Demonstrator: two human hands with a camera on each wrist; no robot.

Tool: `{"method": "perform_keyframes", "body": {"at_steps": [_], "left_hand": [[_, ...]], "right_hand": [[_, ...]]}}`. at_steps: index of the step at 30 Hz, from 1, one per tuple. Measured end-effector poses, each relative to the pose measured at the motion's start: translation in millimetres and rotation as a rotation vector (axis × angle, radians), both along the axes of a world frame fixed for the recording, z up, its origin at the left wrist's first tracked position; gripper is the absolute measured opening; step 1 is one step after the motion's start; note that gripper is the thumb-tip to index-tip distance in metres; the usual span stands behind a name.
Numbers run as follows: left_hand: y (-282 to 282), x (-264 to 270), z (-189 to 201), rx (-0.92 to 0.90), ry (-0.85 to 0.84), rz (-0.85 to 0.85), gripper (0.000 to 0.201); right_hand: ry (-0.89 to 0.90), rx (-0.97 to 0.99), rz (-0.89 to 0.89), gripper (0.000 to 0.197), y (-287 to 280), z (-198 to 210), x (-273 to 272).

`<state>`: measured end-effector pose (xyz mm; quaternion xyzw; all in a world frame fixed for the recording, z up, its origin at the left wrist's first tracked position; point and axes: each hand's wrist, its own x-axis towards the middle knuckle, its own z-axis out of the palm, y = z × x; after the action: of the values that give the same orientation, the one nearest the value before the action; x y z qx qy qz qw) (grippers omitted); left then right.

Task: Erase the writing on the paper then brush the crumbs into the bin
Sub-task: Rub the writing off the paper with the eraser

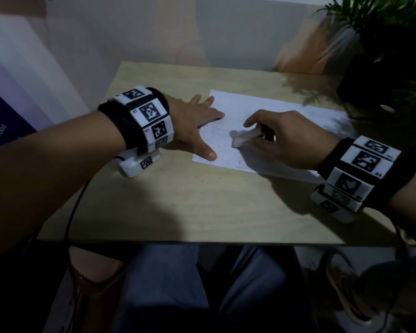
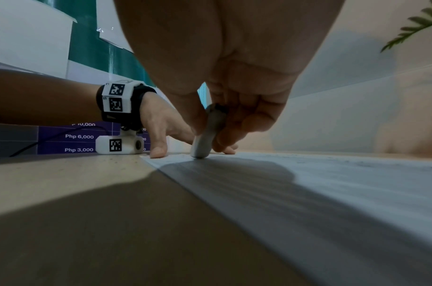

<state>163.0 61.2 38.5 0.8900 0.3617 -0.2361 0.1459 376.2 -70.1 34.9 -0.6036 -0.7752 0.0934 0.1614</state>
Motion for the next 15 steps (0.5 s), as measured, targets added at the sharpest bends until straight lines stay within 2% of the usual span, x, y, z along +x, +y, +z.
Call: {"method": "perform_keyframes", "body": {"at_steps": [4,8,10,13,15], "left_hand": [[0.5,0.5,1.2,-0.075,-0.085,-0.023,0.116],[-1.9,1.7,3.9,-0.145,-0.088,-0.048,0.106],[-1.8,1.9,2.4,-0.137,-0.078,-0.056,0.107],[-2.5,2.0,3.7,-0.146,-0.074,-0.051,0.107],[-3.2,2.0,4.7,-0.148,-0.074,-0.050,0.108]], "right_hand": [[0.023,0.032,0.002,0.024,1.7,2.0,3.9],[0.079,-0.096,0.044,0.022,-1.5,5.4,0.5],[0.078,-0.116,0.033,0.027,-2.7,7.5,0.2],[-0.006,-0.033,-0.022,0.040,-1.7,7.9,0.0],[-0.030,-0.023,-0.005,0.043,-3.6,8.5,-2.6]]}}
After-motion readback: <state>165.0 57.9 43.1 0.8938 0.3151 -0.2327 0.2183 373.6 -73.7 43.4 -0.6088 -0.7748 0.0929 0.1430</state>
